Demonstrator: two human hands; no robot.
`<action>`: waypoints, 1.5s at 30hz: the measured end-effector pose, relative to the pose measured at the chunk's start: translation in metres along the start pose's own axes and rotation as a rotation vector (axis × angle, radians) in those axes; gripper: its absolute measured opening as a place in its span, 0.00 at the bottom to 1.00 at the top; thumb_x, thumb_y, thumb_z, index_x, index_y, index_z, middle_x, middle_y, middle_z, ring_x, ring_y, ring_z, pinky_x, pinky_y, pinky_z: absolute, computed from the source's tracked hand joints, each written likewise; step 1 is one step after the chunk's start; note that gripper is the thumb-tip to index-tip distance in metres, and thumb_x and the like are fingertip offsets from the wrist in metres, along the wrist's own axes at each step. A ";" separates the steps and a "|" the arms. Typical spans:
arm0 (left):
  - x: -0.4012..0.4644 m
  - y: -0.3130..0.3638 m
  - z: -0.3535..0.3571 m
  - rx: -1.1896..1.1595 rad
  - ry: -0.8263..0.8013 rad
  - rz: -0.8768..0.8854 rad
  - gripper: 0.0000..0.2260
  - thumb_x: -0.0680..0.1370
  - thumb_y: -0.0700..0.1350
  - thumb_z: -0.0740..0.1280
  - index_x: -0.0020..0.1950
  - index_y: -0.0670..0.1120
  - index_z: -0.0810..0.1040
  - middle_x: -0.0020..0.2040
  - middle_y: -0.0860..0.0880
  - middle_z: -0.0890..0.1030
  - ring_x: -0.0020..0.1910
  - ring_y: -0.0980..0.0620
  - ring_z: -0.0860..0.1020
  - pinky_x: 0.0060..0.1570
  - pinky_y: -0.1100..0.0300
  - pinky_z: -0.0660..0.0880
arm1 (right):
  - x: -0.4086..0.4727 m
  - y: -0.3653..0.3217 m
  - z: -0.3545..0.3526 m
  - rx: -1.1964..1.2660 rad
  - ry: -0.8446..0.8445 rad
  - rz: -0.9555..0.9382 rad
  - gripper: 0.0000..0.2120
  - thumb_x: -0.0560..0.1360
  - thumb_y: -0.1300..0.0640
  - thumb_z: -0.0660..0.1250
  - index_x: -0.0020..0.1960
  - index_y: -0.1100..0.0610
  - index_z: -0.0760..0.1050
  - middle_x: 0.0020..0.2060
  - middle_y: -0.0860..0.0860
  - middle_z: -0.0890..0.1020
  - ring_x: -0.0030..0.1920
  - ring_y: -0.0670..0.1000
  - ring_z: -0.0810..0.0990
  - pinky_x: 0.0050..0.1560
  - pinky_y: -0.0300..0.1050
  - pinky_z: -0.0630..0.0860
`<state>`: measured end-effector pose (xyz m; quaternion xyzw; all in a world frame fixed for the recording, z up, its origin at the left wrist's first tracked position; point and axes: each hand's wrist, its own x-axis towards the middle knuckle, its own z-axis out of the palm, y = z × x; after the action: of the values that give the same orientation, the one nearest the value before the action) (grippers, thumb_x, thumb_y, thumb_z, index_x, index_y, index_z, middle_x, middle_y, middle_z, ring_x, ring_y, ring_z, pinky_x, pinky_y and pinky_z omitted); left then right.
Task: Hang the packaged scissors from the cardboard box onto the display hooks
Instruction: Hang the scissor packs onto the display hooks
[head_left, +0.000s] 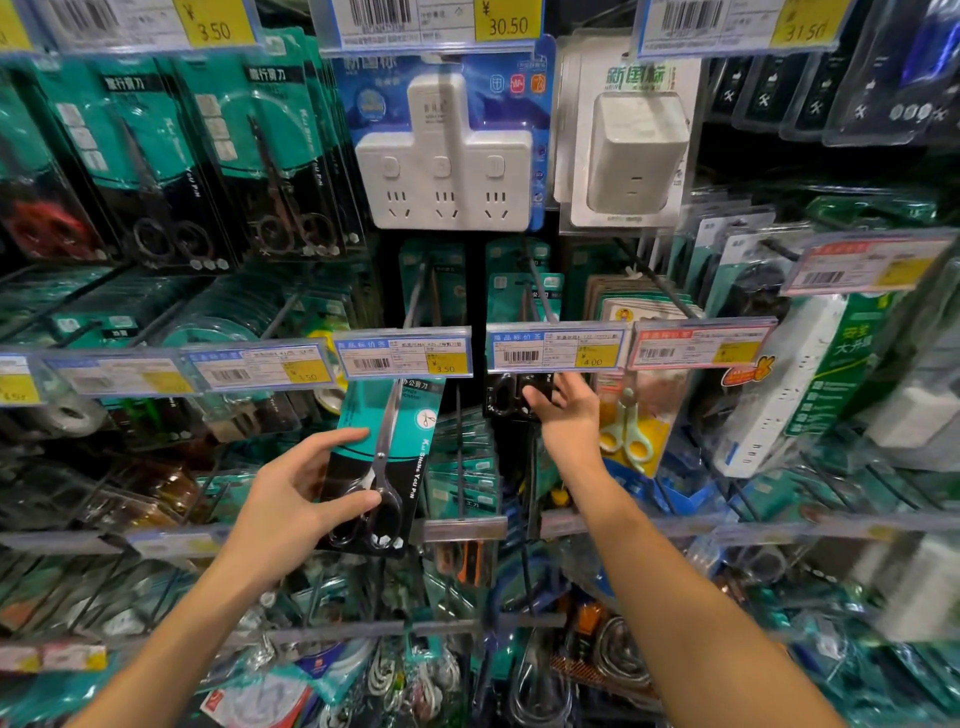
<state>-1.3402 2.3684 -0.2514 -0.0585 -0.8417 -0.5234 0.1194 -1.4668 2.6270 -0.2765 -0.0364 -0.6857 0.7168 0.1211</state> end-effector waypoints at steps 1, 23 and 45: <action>0.001 0.000 0.001 0.004 -0.005 0.001 0.25 0.67 0.36 0.78 0.60 0.53 0.79 0.52 0.74 0.78 0.54 0.75 0.75 0.50 0.82 0.68 | 0.001 0.000 0.002 -0.008 0.006 -0.008 0.10 0.75 0.70 0.67 0.46 0.55 0.72 0.45 0.41 0.73 0.59 0.51 0.69 0.65 0.44 0.64; -0.008 0.002 0.001 -0.101 -0.005 -0.084 0.25 0.66 0.37 0.78 0.57 0.56 0.80 0.54 0.70 0.80 0.56 0.69 0.77 0.54 0.76 0.71 | -0.051 0.004 0.020 -0.088 0.012 -0.011 0.23 0.76 0.48 0.70 0.68 0.49 0.69 0.65 0.46 0.74 0.66 0.46 0.72 0.67 0.45 0.70; -0.047 0.000 0.018 -0.183 -0.133 -0.186 0.28 0.71 0.41 0.75 0.62 0.69 0.75 0.64 0.64 0.77 0.64 0.58 0.76 0.64 0.52 0.75 | -0.150 0.003 0.013 -0.145 -0.417 -0.073 0.27 0.71 0.61 0.75 0.58 0.32 0.76 0.56 0.38 0.81 0.53 0.45 0.82 0.54 0.43 0.79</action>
<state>-1.2976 2.3851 -0.2715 -0.0253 -0.7983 -0.6017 0.0085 -1.3247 2.5809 -0.2962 0.1290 -0.7464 0.6529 -0.0005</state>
